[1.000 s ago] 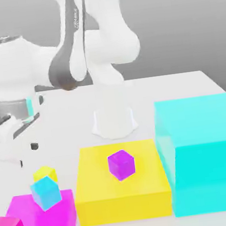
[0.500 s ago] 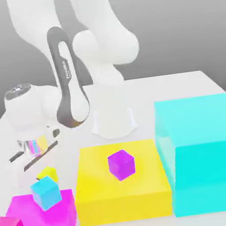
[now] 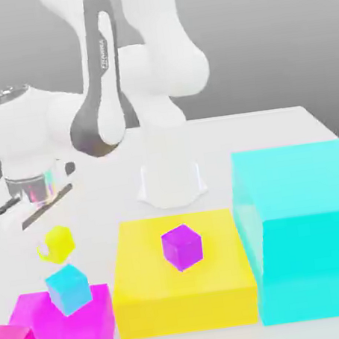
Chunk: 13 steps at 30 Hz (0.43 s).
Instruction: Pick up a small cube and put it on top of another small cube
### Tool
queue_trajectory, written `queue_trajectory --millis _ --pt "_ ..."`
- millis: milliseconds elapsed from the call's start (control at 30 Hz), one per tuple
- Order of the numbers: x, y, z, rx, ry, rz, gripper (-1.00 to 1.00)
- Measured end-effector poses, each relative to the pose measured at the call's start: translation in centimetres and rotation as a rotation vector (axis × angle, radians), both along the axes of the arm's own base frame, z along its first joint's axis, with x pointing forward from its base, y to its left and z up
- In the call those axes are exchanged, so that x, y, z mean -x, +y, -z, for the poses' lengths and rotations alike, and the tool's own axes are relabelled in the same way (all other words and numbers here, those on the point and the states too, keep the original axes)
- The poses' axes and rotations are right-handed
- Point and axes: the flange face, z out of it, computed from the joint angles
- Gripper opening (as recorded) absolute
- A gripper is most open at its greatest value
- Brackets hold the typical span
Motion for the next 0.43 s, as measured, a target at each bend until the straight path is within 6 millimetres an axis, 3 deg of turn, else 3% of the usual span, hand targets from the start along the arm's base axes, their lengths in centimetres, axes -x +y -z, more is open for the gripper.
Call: queue_trajectory --millis 167,233,300,333,433 --pt "-6.4 2.8 -6.4 0.001 0.001 -0.297 -1.00" --pt "-7.5 3.3 -6.0 0.003 0.004 -0.348 -1.00" --pt "-7.7 3.4 -3.6 0.004 0.005 -0.358 -1.00" --pt "-7.7 3.4 -2.3 0.003 0.004 -0.361 1.00" --pt "-7.7 3.5 -2.3 0.003 0.004 -0.362 1.00"
